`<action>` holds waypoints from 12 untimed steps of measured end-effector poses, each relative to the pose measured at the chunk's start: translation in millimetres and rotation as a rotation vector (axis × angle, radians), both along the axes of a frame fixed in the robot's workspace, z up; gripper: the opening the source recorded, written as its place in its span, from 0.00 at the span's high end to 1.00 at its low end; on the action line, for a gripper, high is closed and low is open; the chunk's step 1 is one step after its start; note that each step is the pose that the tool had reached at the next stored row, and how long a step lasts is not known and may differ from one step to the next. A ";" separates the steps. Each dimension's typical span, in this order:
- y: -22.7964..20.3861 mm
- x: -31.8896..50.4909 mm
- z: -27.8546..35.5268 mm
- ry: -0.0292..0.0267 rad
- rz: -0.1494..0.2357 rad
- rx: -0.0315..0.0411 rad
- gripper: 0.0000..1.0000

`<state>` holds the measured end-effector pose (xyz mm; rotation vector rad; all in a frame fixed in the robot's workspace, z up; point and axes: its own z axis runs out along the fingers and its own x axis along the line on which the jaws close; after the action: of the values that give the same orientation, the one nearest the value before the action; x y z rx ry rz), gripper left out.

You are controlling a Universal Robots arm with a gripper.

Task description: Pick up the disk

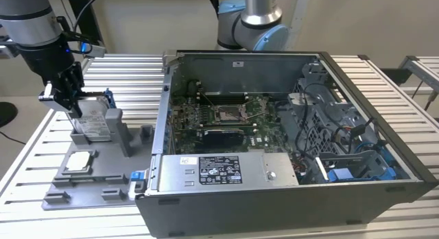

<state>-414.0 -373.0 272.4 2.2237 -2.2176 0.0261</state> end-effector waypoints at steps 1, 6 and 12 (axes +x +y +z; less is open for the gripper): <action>0.0 0.0 -0.1 -0.0001 0.000 0.0001 1.00; 0.0 0.0 8.5 -0.0003 0.000 0.0002 1.00; 0.0 0.0 34.5 -0.0002 0.000 0.0002 1.00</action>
<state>-414.0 -373.0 306.9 2.2239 -2.2179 0.0261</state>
